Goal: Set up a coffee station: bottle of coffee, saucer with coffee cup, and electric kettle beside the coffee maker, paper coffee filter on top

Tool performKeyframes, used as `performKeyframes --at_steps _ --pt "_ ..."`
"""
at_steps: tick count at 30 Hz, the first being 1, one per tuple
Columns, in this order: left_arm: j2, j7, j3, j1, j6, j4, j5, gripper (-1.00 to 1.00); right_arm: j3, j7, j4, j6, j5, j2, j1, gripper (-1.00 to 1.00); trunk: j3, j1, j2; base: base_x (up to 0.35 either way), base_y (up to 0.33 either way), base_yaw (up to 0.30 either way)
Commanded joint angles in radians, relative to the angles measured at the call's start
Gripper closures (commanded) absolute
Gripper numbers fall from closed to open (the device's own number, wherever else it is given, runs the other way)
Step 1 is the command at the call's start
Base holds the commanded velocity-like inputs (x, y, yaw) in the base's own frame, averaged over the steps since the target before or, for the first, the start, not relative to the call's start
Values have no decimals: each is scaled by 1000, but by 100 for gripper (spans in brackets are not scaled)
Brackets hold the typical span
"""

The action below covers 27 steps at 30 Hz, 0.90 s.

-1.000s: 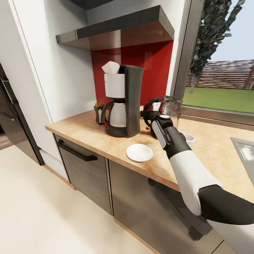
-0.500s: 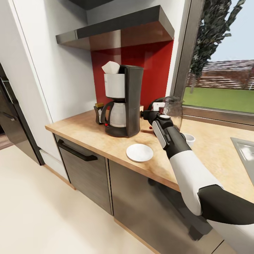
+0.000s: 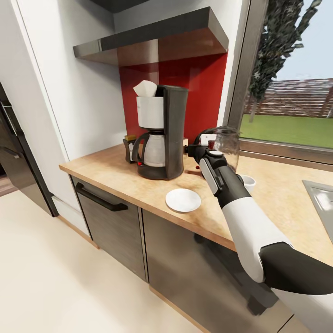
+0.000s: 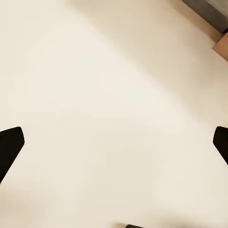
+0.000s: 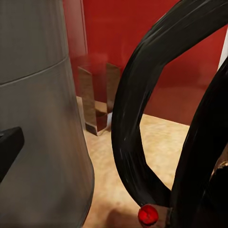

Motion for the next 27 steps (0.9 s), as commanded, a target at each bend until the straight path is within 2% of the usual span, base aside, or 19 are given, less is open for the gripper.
performKeyframes --at_steps 1,13,27 --pt "0 -9 2 0 2 -1 11 -100 3 -9 -1 3 -11 0 -1 -100 -1 0 0 0 0 0" --pt "0 -9 2 0 3 -1 11 -100 3 -9 0 3 -11 -1 -1 -100 -1 0 0 -2 0 0" --pt "0 -9 2 0 2 -1 11 -100 3 -9 0 3 -10 -1 -1 -100 -1 0 0 -68 -3 0"
